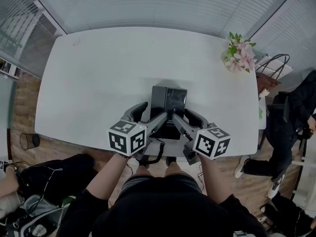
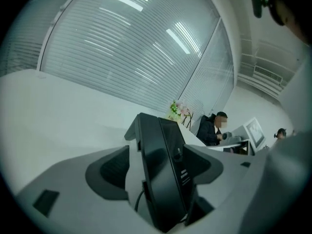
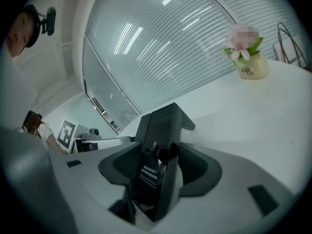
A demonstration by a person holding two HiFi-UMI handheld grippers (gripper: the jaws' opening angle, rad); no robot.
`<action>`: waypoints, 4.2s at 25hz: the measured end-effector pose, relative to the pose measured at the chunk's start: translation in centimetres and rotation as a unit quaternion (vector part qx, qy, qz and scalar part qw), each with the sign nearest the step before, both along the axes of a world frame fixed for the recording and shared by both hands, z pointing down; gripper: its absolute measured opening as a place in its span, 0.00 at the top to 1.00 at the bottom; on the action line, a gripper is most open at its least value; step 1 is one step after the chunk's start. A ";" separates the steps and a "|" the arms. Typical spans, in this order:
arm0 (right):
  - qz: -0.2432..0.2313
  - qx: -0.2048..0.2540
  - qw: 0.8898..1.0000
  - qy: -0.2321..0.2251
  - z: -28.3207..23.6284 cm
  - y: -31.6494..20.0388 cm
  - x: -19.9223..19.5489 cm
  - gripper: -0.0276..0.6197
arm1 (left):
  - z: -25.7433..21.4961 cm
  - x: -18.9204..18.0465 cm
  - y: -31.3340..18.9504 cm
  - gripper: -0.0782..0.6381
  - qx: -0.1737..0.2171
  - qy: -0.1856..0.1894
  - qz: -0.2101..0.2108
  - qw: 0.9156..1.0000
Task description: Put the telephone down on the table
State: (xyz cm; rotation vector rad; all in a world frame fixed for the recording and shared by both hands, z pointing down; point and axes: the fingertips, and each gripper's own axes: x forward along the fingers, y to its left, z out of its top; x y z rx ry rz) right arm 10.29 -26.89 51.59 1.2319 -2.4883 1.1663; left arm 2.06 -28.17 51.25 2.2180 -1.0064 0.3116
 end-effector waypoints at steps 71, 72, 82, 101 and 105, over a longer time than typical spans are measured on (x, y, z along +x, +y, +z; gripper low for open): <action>0.059 0.373 0.923 0.069 -22.5 2.1 0.7 0.95 | -19.3 1.3 2.3 0.82 0.289 0.042 -0.037 0.956; 0.059 0.374 0.923 0.068 -22.6 2.1 0.7 0.95 | -19.3 1.2 2.3 0.83 0.290 0.042 -0.038 0.955; 0.062 0.383 0.919 0.073 -23.0 2.1 0.7 0.95 | -19.3 1.0 2.1 0.85 0.294 0.039 -0.042 0.954; 0.074 0.387 0.915 0.085 -23.1 2.3 0.8 0.95 | -19.7 1.1 2.3 0.87 0.293 0.046 -0.038 0.954; 0.075 0.388 0.915 0.087 -23.2 2.4 0.7 0.95 | -19.9 0.9 2.4 0.87 0.294 0.047 -0.038 0.954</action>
